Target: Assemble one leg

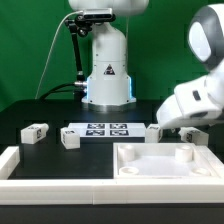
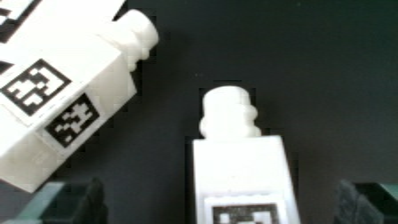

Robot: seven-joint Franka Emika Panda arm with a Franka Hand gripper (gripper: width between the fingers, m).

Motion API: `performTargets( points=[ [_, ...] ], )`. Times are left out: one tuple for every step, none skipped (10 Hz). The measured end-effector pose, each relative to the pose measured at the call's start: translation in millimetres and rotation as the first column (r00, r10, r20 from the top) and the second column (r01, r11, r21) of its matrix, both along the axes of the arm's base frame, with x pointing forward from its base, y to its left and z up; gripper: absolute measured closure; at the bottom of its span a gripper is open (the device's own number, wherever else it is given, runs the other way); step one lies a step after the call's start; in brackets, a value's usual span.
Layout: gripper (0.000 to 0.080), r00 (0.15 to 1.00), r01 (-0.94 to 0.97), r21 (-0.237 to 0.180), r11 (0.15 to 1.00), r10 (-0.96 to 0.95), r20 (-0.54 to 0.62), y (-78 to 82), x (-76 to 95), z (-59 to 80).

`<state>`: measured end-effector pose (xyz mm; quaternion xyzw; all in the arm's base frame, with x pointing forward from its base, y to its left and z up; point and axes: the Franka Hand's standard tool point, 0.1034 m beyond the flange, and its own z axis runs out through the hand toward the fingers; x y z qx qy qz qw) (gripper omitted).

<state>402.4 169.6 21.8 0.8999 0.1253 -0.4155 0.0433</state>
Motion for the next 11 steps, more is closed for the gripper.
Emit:
performTargets(
  points=[
    [0.015, 0.999, -0.001, -0.01, 1.0, 0.0, -0.048, 0.7, 0.9, -5.1],
    [0.015, 0.996, -0.004, -0.023, 1.0, 0.002, -0.094, -0.6, -4.0, -7.7],
    [0.015, 0.996, -0.002, -0.019, 1.0, 0.0, -0.085, 0.6, -3.0, -13.0],
    [0.015, 0.997, -0.002, -0.018, 1.0, 0.001, -0.082, 1.4, -3.1, -14.2],
    [0.015, 0.997, -0.003, -0.016, 1.0, 0.002, -0.079, 2.5, -2.9, -14.3],
    [0.027, 0.997, -0.004, -0.016, 1.0, 0.002, -0.078, 2.7, -2.8, -14.6],
    [0.027, 0.997, -0.004, -0.016, 1.0, 0.002, -0.079, 2.7, -2.9, -14.6],
    [0.0448, 0.997, -0.004, -0.016, 1.0, 0.003, -0.079, 2.6, -2.9, -14.7],
    [0.0448, 0.997, -0.004, -0.016, 1.0, 0.003, -0.079, 2.6, -2.9, -14.6],
    [0.0515, 0.997, -0.004, -0.016, 1.0, 0.003, -0.079, 2.6, -2.9, -14.6],
    [0.0515, 0.997, -0.004, -0.016, 1.0, 0.003, -0.079, 2.6, -2.9, -14.6]
  ],
)
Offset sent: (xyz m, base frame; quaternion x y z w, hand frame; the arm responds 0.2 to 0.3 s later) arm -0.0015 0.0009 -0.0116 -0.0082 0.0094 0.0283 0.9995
